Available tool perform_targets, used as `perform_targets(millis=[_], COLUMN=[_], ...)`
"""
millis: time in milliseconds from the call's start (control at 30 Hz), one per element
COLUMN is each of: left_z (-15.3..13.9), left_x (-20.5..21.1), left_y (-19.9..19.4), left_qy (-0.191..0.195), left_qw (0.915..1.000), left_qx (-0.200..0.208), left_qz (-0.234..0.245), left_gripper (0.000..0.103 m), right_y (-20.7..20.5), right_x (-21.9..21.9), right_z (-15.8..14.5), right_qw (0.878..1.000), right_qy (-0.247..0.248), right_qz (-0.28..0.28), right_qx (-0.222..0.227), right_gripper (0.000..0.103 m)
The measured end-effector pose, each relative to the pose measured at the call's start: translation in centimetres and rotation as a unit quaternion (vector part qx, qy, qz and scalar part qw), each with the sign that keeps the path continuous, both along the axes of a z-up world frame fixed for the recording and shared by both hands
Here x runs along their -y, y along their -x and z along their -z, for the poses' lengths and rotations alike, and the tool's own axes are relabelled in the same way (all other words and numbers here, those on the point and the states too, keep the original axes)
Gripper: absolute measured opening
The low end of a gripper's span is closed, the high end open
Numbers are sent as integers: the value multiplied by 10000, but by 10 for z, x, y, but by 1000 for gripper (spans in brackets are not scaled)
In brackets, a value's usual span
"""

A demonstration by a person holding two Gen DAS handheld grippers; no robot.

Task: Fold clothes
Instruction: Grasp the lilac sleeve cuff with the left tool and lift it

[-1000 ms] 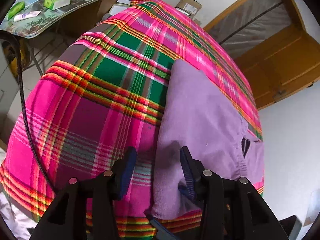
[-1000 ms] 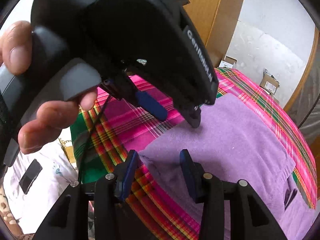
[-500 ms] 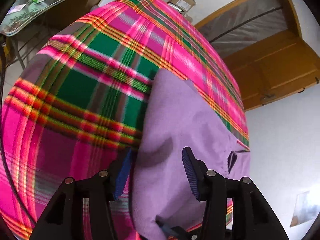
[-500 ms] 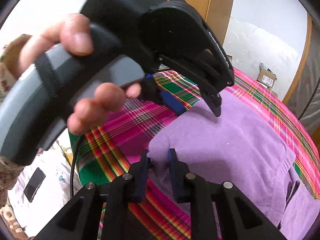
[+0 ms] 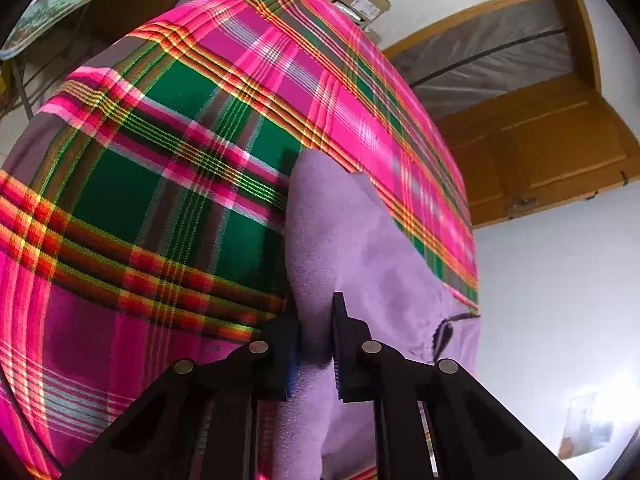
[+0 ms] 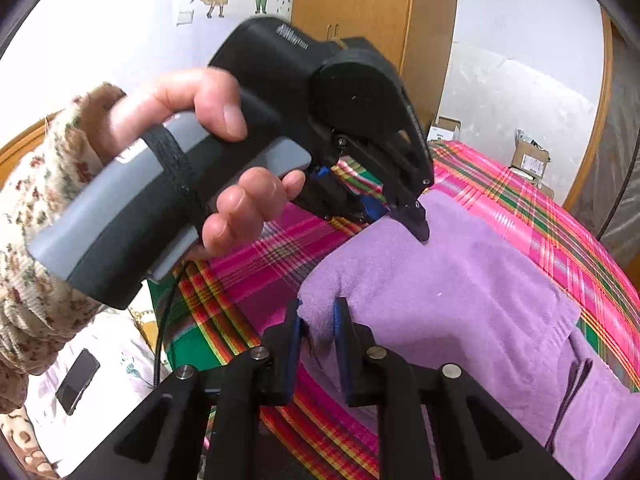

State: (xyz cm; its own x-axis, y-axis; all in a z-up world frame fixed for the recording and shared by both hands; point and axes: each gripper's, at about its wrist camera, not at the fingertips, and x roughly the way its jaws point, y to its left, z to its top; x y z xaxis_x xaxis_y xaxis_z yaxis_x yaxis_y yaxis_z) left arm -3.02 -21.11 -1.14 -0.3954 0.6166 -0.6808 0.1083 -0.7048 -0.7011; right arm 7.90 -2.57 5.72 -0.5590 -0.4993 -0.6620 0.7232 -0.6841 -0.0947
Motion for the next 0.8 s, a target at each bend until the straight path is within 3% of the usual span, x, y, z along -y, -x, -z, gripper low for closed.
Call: perform_targets(millis=[233, 500, 800], left_z=[-6, -26, -23], left_x=[-6, -3, -2], left_y=[-3, -13, -17], left_qy=[62, 139, 289], left_qw=[9999, 9988, 9986], left_qx=[-105, -410, -337], left_qz=[-86, -230, -278], left_gripper=[12, 10, 10], right_y=[3, 2, 15], right_x=[13, 8, 2], right_z=[2, -13, -5], right_qw=[9999, 9991, 9984], right_qy=[121, 406, 515], right_qz=[5, -115, -138], right_qx=[100, -76, 173], right_gripper=[15, 15, 15])
